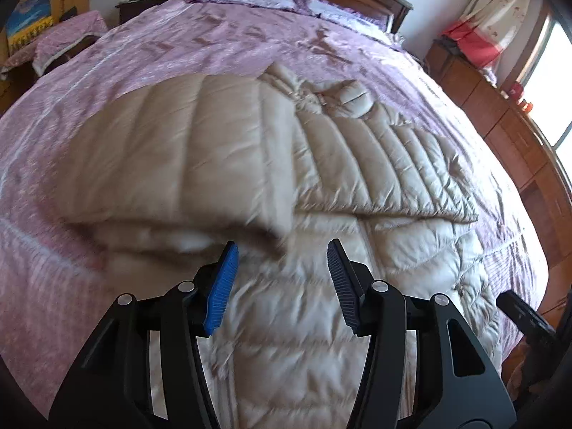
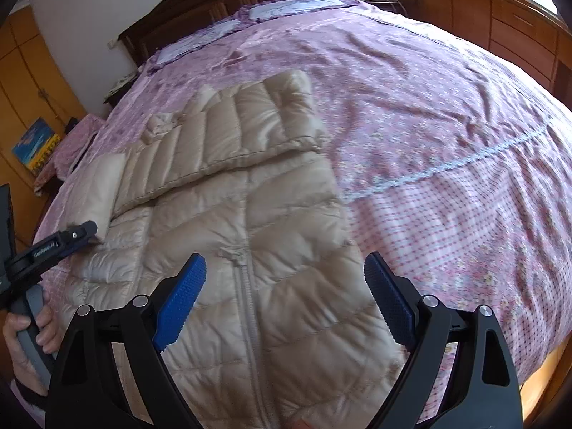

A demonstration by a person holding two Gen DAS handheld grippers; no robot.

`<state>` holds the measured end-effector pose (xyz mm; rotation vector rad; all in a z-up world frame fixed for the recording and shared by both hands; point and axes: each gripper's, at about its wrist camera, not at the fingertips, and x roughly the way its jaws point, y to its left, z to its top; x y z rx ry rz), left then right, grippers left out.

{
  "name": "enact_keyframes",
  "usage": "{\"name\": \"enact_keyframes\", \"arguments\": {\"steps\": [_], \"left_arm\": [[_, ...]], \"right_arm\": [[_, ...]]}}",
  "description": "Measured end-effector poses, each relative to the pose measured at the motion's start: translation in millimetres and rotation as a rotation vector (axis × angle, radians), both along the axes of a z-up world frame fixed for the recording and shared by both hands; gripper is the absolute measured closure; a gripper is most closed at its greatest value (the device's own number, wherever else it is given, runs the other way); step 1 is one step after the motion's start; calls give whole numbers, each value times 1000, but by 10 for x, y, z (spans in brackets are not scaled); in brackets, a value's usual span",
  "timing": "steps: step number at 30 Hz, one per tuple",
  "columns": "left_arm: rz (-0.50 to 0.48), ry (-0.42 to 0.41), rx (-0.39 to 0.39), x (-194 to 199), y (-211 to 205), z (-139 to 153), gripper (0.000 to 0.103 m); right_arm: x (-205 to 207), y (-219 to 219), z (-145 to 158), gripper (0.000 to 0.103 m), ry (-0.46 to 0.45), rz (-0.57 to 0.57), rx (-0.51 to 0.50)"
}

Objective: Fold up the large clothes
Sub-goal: 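Withdraw the open left tool from the folded jacket, then close the right tool on the folded jacket side edge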

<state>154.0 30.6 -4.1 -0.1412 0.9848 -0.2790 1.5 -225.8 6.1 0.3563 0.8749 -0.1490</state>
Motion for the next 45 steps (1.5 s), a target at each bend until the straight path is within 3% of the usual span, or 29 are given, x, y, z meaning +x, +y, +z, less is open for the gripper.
{"name": "enact_keyframes", "arguments": {"steps": [14, 28, 37, 45], "left_arm": [[162, 46, 61, -219, 857, 13, 45], [270, 71, 47, -298, 1453, -94, 43], [312, 77, 38, -348, 1688, -150, 43], [328, 83, 23, -377, 1773, -183, 43]], "right_arm": [[467, 1015, 261, 16, -53, 258, -55], [1134, 2358, 231, 16, -46, 547, -279], [1454, 2853, -5, 16, 10, 619, -386], [1589, 3186, -73, 16, -19, 637, -533]]}}
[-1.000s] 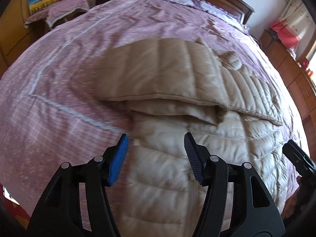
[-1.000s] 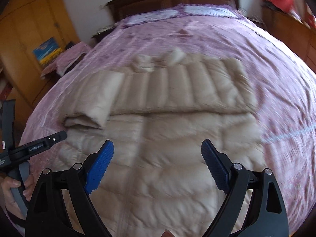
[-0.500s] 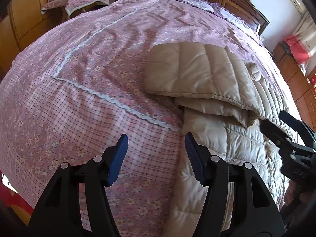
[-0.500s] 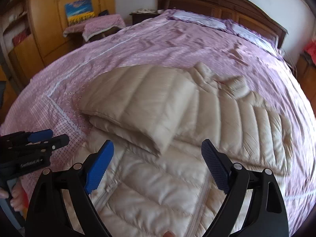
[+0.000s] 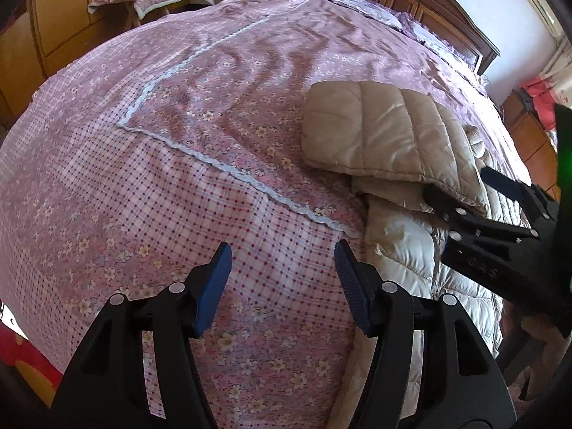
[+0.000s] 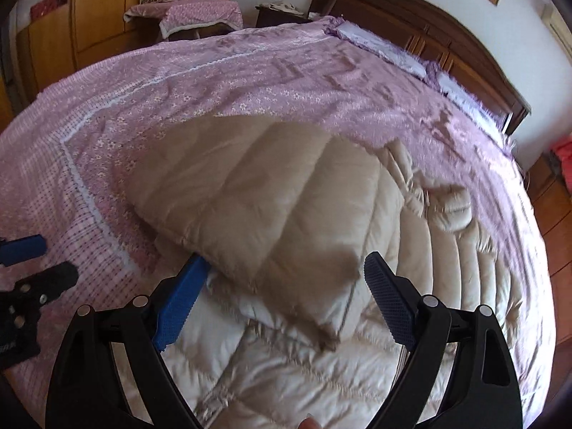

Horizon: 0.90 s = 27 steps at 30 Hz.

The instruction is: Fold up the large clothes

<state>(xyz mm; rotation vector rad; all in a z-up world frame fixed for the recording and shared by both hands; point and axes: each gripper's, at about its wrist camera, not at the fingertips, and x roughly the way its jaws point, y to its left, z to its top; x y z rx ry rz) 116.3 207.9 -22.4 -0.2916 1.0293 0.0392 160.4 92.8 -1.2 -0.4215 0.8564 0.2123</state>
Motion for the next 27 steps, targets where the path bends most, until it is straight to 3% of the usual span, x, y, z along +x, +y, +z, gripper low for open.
{"name": "enact_keyframes", "arguments": {"steps": [1, 2, 9, 12, 20, 27], "left_arm": [[1, -1, -2, -6, 7, -1, 43], [2, -1, -4, -7, 9, -1, 43], [6, 1, -13, -19, 20, -20, 43], [3, -2, -15, -24, 2, -13, 43], [-23, -19, -13, -4, -101, 44, 43], [-49, -34, -13, 44, -246, 106, 43]], "right_arm": [[18, 24, -11, 16, -2, 5, -11], [31, 49, -29, 23, -5, 11, -24], [98, 15, -66, 78, 11, -2, -11], [65, -52, 38, 89, -1, -7, 30], [2, -578, 550, 94, -43, -106, 245], [-102, -1261, 715, 94, -38, -231, 394]]}}
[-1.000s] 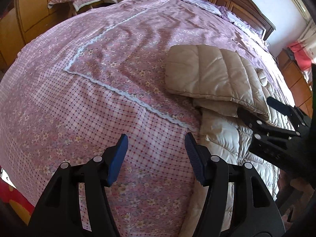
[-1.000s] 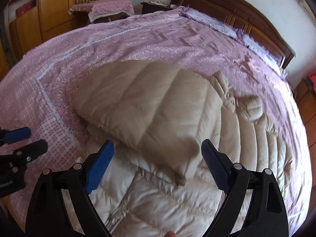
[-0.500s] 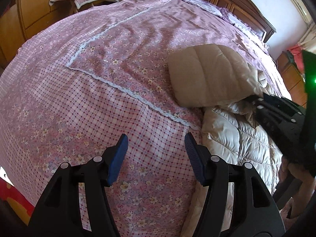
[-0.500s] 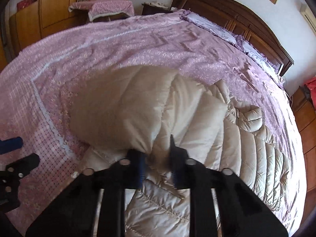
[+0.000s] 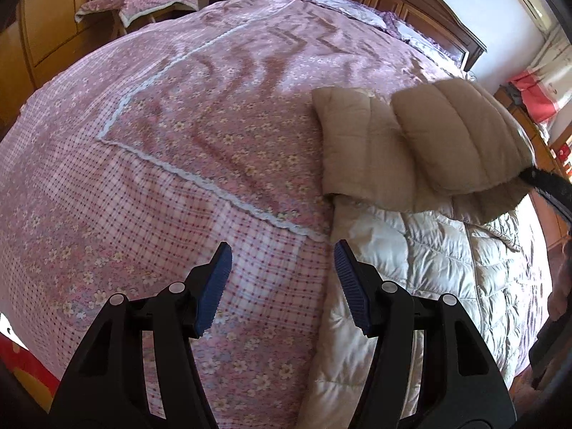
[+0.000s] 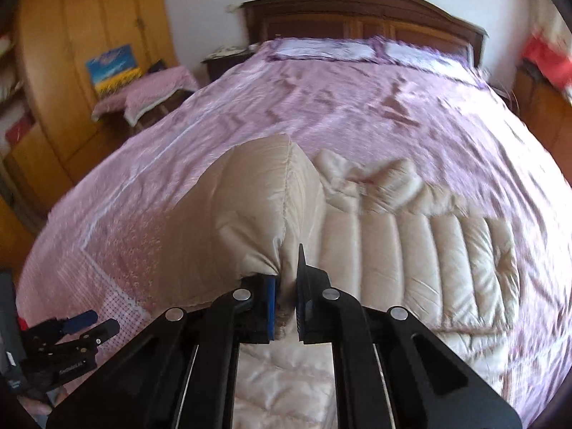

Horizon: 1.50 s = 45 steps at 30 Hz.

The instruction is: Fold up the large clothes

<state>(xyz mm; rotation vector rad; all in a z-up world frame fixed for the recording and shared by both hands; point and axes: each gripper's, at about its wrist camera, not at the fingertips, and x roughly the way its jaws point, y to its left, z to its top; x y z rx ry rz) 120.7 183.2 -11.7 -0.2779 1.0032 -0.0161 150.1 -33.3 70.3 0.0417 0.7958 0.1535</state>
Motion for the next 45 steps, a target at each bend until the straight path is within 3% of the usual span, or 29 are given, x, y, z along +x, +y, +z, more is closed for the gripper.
{"name": "enact_keyframes", "arguments": {"steps": [5, 11, 13, 15, 17, 24, 32, 40, 45], "left_arm": [[-13, -1, -6, 31, -102, 26, 43], [-41, -9, 10, 44, -265, 72, 43], [-52, -11, 14, 56, -327, 77, 43], [-61, -10, 14, 63, -372, 77, 43], [-68, -13, 13, 69, -414, 83, 43], [-82, -24, 13, 86, -471, 94, 43], [-74, -3, 27, 111, -485, 28, 43], [-61, 0, 30, 94, -440, -15, 43], [-48, 0, 26, 68, -357, -29, 43]], "right_arm": [[-43, -367, -221, 94, 43, -79, 27], [-54, -538, -670, 91, 124, -121, -16], [-9, -560, -819, 76, 178, -112, -39], [-16, -591, -900, 40, 190, -124, -70], [-66, -636, -896, 32, 170, -139, -78], [-306, -744, -708, 31, 148, -99, -85], [-516, -534, -365, 29, 97, -26, -83], [-253, 43, -394, 17, 85, 12, 1], [18, 335, -542, 16, 78, -1, -58]]}}
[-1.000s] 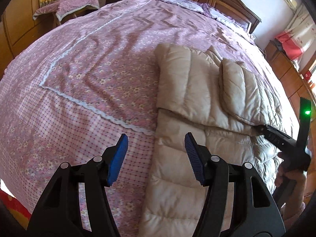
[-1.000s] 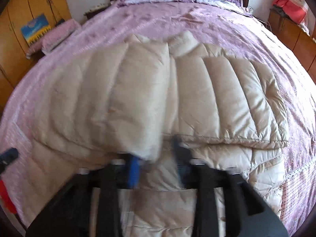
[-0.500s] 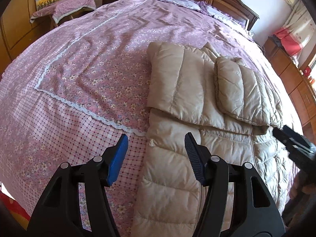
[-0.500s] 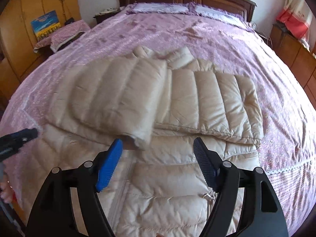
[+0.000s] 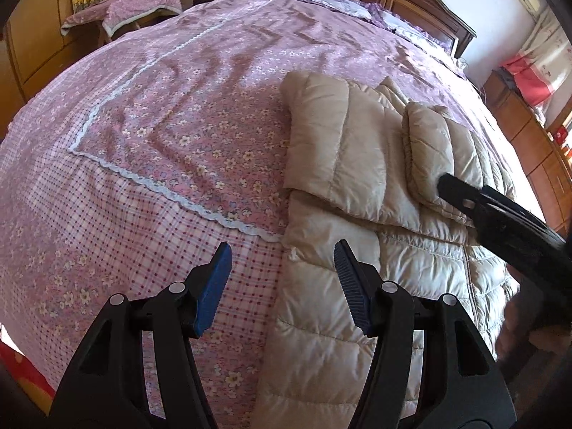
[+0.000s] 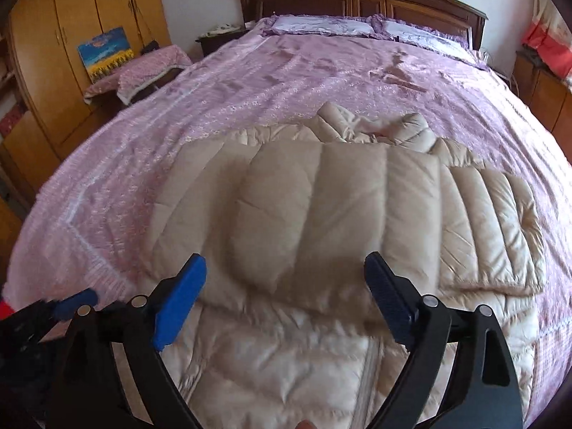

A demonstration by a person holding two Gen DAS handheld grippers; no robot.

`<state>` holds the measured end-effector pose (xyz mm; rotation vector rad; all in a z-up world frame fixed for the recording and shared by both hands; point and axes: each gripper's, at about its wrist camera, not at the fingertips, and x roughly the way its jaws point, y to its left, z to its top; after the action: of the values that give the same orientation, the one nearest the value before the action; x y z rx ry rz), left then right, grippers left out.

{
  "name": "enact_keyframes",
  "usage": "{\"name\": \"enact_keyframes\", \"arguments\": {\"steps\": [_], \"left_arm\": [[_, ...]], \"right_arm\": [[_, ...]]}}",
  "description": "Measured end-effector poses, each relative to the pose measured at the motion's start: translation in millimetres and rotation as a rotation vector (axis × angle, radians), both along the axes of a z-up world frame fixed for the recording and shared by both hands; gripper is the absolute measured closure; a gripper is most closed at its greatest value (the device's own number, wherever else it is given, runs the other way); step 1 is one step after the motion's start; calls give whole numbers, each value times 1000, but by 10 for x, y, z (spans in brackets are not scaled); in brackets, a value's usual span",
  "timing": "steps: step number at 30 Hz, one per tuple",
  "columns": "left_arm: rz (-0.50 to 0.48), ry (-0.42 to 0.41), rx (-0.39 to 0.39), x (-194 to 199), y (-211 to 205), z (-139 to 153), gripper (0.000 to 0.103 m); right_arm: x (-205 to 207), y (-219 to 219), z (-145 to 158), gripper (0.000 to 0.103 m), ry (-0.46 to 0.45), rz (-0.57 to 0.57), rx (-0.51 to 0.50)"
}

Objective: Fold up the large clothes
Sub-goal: 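Reach the right tool to the jacket side and close on it, then lift the grasped side with the right tool and lay it over the body, release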

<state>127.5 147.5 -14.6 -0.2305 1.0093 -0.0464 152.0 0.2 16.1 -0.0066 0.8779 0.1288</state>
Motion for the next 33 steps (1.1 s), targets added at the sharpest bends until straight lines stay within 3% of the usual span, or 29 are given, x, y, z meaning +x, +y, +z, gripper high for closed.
{"name": "enact_keyframes", "arguments": {"steps": [5, 7, 9, 10, 12, 15, 27, 33], "left_arm": [[2, 1, -3, 9, 37, -20, 43], [0, 0, -7, 12, 42, -23, 43], [-3, -1, -6, 23, 42, -24, 43], [-6, -3, -6, 25, 38, -22, 43], [-12, -7, -6, 29, 12, -13, 43], [-24, -15, -2, 53, -35, 25, 43], [-135, -109, 45, 347, -443, 346, 43], [-176, -124, 74, 635, -718, 300, 43]], "right_arm": [[148, 61, -240, 16, 40, -25, -58], [159, 21, -311, 24, 51, -35, -57], [152, -19, -349, 48, 54, -47, -65], [145, -45, -361, 51, 56, -50, -65], [126, -121, -360, 71, 61, -45, -49], [81, -207, -279, 85, 53, -34, -26], [-84, -1078, 650, 91, -140, -108, 86], [-88, -1713, 667, 91, -143, -222, 119]]}}
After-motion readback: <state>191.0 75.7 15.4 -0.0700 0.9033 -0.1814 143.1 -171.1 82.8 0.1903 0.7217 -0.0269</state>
